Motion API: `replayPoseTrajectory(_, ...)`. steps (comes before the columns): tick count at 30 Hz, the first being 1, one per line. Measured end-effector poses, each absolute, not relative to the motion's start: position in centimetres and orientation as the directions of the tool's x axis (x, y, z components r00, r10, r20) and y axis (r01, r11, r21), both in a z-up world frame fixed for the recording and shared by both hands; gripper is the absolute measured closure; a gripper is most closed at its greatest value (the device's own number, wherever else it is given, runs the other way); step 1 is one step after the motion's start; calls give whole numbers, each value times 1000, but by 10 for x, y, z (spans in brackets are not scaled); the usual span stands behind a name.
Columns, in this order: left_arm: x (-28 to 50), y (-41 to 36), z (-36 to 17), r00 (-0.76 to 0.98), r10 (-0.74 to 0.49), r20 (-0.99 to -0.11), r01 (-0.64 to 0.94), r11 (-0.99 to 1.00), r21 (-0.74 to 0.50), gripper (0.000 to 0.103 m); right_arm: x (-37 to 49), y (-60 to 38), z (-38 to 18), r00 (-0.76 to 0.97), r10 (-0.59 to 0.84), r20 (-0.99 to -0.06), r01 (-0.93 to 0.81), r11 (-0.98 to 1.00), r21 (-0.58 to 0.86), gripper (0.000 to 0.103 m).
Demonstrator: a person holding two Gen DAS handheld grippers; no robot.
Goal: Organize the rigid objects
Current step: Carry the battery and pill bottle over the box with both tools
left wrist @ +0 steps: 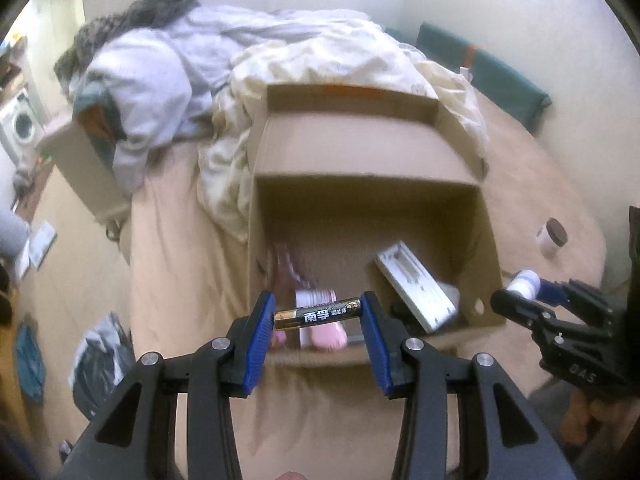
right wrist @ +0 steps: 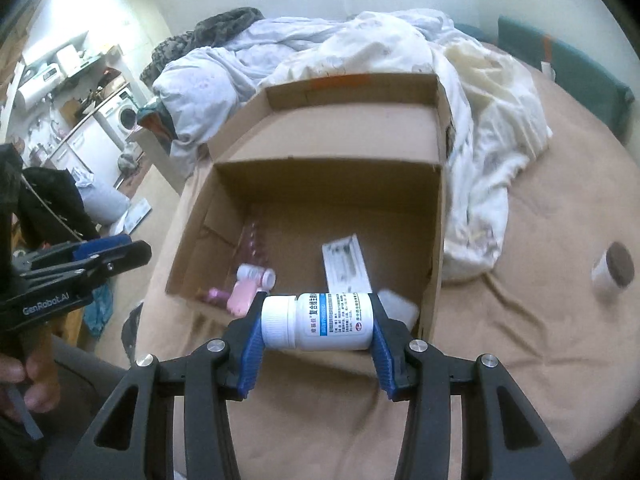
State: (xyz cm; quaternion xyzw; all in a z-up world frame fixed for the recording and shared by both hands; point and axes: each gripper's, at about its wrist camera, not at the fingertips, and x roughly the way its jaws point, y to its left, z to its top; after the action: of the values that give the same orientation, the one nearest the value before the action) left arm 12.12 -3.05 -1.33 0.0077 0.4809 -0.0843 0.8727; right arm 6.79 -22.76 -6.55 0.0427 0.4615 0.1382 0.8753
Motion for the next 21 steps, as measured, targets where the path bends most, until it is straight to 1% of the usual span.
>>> replayPoseTrajectory(5, 150, -45, -31, 510, -143, -848, 197, 979, -46, 63, 97, -223, -74, 536, 281, -796, -212, 958, 195, 54)
replayPoseTrajectory(8, 162, -53, -58, 481, -152, -864, 206, 977, -57, 63, 108, -223, -94, 525, 262, -810, -199, 963, 183, 54)
replayPoseTrajectory(11, 164, -60, -91, 436, -155, -887, 214, 975, -66, 63, 113, -228, -117, 459, 276, -845, -148, 961, 234, 54)
replayPoseTrajectory(12, 165, -63, -101, 414, -143, -899, 216, 975, -55, 63, 113, -226, -121, 448, 264, -854, -151, 964, 219, 54)
replayPoseTrajectory(14, 166, -67, -110, 392, -130, -911, 223, 974, -43, 63, 112, -221, -127, 438, 237, -867, -174, 969, 177, 54)
replayPoseTrajectory(21, 172, -66, -127, 340, -105, -935, 204, 978, -36, 63, 116, -218, -142, 395, 211, -894, -162, 974, 158, 54)
